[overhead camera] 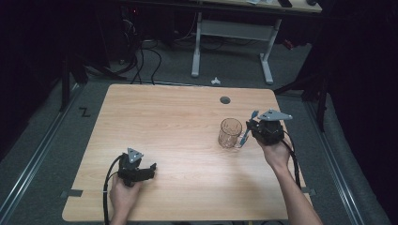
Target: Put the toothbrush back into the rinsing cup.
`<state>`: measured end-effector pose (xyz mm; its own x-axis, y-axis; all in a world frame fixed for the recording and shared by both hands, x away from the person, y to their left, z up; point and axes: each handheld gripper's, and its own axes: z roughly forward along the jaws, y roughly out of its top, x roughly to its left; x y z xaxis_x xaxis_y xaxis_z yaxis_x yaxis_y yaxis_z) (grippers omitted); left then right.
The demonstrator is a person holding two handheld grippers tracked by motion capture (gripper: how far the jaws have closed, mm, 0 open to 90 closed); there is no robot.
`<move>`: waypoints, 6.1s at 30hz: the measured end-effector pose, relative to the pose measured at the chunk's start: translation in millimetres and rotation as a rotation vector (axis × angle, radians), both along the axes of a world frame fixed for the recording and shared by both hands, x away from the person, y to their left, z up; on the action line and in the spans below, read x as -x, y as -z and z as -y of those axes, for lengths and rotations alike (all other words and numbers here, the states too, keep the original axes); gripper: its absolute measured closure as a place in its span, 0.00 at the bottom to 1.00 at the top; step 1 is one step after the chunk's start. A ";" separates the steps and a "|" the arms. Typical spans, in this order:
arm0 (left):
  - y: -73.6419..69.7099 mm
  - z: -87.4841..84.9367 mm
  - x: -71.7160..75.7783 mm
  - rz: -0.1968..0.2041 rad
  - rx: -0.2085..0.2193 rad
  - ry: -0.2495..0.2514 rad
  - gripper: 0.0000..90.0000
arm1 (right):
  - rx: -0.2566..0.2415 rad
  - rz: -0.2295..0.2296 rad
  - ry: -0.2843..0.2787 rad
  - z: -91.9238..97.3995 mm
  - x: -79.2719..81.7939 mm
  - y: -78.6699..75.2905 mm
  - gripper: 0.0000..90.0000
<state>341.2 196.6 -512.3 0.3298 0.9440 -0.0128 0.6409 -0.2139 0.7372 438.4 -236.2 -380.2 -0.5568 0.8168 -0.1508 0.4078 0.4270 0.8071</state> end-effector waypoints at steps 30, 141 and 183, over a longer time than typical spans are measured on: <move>0.0 0.0 0.0 0.000 0.000 0.000 0.20 | 0.048 0.003 -0.008 -4.9 -1.6 10.8 0.89; 0.0 0.1 -0.2 0.000 -0.001 0.001 0.20 | -0.182 0.010 0.060 56.4 42.7 9.7 0.67; 0.0 0.1 -0.2 0.000 0.000 0.001 0.20 | -0.216 -0.011 0.065 62.7 66.9 31.1 0.68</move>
